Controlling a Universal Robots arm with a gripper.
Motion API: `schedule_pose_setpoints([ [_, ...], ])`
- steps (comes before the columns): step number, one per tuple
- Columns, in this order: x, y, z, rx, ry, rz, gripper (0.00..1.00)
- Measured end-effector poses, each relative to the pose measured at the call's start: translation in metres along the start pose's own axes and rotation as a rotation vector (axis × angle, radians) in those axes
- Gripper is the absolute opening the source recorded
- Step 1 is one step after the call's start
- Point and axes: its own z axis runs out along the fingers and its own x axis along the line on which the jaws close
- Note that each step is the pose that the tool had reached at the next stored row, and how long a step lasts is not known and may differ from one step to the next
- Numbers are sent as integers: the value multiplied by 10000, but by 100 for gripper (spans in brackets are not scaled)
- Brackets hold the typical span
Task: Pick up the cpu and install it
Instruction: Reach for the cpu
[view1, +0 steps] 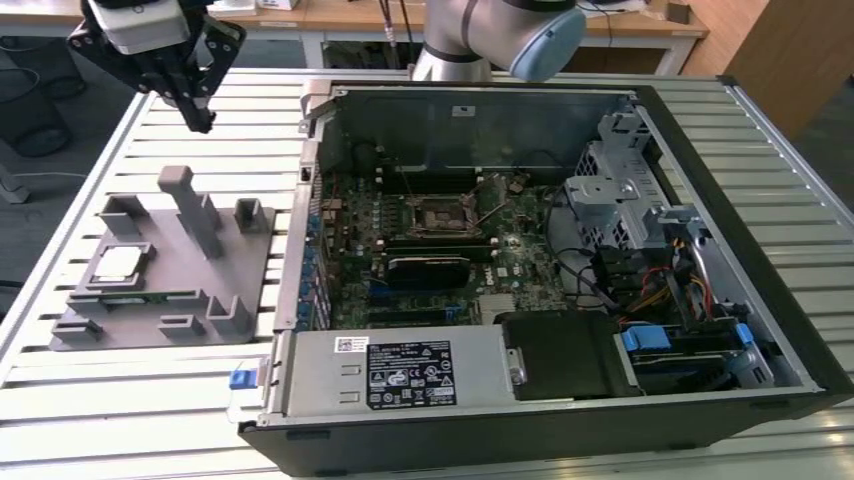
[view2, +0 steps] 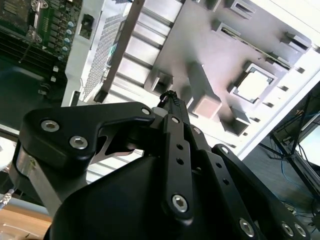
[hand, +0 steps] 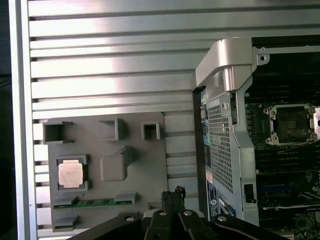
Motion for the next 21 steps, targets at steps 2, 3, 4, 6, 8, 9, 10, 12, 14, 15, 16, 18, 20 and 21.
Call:
schedule_pose_setpoints([
  [2,57,-3,0,0,1,0,11],
  [3,84,-5,0,0,0,1,11],
  [4,111,-7,1,0,0,1,11],
  [6,166,-10,2,0,0,1,11],
  [8,223,-14,2,0,0,0,11],
  [9,251,-15,2,0,0,0,11],
  [10,278,-17,3,0,0,0,11],
  [12,329,-20,3,0,1,1,11],
  [14,384,-24,4,1,3,1,11],
  [15,411,-25,4,1,4,1,11],
  [16,441,-27,5,0,5,1,11],
  [18,497,-31,5,1,10,1,11],
  [20,548,-35,8,3,38,2,11],
  [21,569,-36,10,5,68,3,11],
])
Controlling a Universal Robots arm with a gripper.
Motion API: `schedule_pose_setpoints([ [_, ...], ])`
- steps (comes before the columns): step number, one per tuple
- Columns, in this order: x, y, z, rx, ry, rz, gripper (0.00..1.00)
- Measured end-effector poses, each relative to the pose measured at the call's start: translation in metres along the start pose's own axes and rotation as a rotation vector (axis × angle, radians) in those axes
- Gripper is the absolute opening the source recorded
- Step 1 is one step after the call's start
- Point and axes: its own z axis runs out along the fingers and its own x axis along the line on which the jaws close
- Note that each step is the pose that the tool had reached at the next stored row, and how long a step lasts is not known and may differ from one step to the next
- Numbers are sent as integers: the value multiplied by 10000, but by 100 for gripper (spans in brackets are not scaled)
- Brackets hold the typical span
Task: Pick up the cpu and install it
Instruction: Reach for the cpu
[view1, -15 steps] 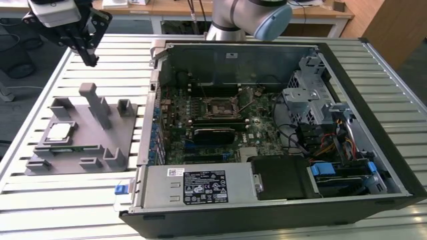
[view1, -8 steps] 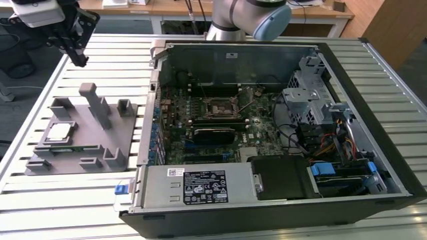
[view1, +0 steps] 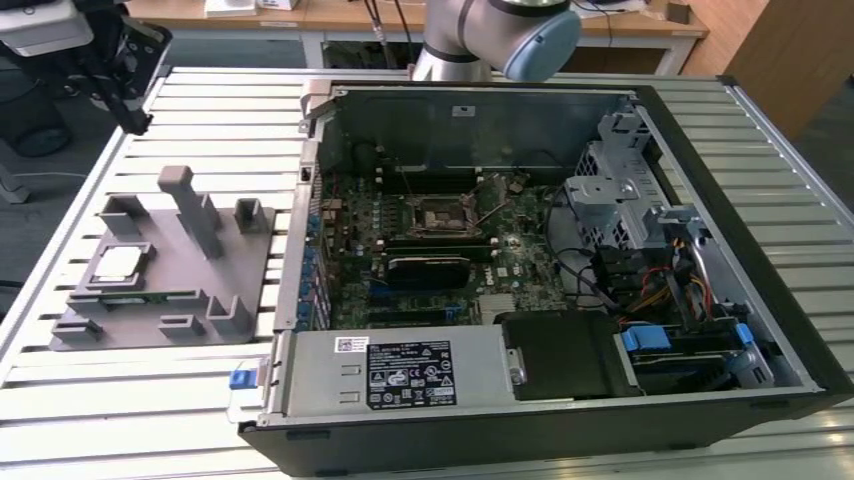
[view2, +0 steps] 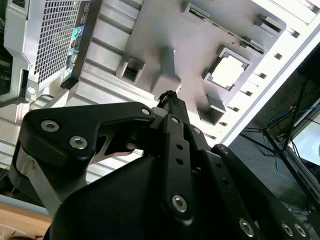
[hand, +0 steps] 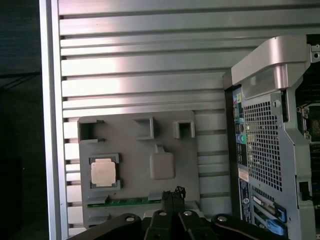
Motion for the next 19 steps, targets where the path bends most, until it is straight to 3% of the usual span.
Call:
schedule_pose_setpoints([
  [4,119,-9,9,8,95,-1,11],
  [12,221,-19,35,2,119,-478,11],
  [19,393,-32,46,-1,125,-642,11],
])
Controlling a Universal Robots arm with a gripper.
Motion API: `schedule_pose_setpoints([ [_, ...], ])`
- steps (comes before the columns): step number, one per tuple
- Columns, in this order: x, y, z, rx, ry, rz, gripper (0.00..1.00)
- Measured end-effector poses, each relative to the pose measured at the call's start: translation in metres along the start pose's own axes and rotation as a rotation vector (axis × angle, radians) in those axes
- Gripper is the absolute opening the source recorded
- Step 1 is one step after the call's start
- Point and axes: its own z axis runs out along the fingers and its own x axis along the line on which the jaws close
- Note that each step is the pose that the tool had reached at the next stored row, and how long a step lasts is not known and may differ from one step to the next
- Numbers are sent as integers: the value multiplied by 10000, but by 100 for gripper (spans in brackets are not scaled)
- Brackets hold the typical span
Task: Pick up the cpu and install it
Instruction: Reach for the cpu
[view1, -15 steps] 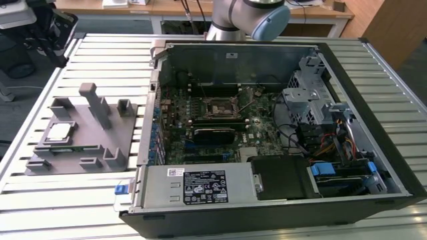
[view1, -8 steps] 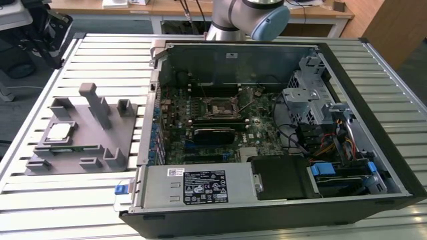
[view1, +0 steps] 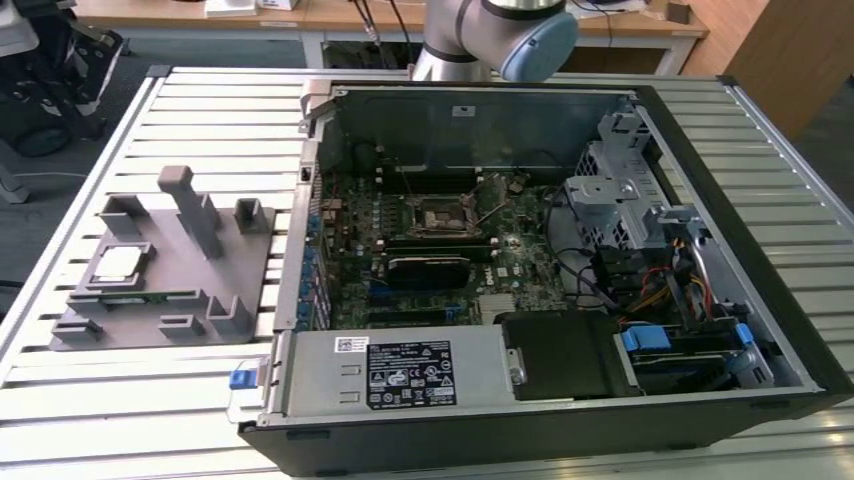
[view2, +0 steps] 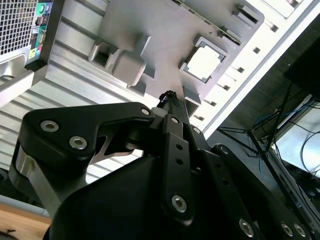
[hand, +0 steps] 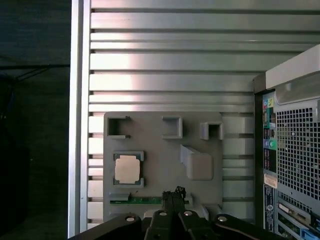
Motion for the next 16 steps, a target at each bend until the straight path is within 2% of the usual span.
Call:
schedule_pose_setpoints([
  [16,262,-3,8,0,4,-73,11],
])
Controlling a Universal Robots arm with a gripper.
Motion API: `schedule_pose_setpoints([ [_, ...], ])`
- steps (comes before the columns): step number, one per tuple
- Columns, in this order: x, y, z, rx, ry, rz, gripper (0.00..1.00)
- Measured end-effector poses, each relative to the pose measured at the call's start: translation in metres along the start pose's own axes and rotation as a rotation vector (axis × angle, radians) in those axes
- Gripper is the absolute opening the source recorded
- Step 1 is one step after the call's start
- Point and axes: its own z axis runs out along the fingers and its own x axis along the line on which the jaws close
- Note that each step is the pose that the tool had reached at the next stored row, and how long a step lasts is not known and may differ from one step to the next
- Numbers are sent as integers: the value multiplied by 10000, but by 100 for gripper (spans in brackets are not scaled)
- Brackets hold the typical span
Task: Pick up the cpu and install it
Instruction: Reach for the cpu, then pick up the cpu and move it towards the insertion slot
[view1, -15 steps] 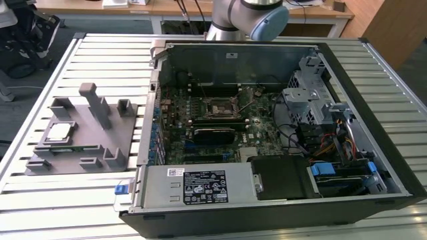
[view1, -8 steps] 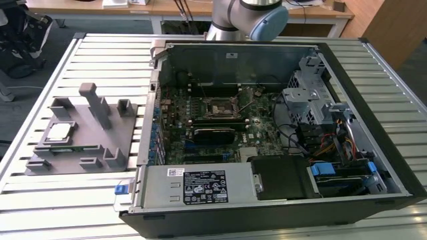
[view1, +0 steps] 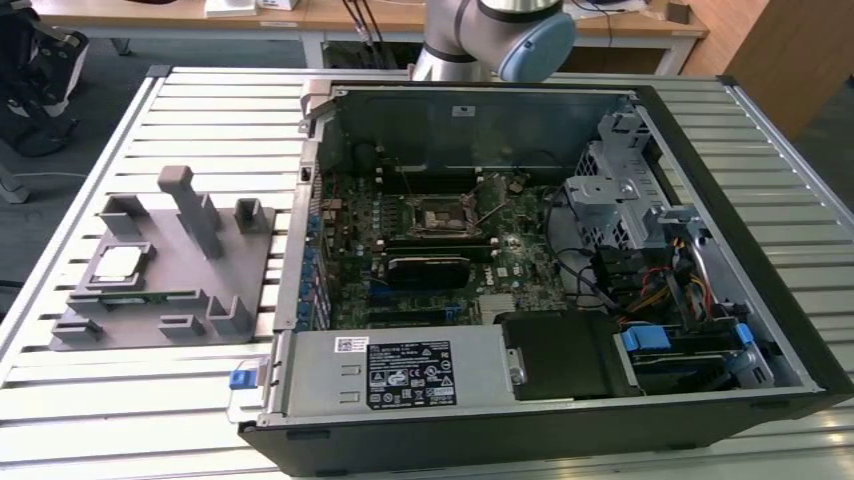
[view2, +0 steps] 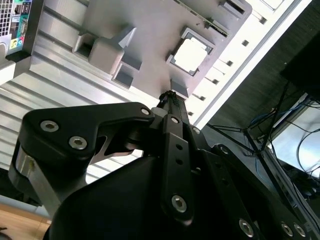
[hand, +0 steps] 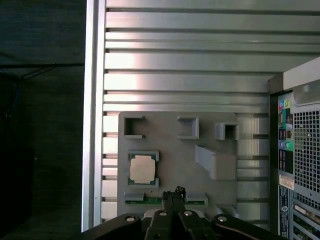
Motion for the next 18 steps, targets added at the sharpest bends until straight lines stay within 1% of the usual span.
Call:
schedule_pose_setpoints([
  [15,252,2,21,-1,1,-26,11],
  [18,290,4,29,-1,1,-28,11],
])
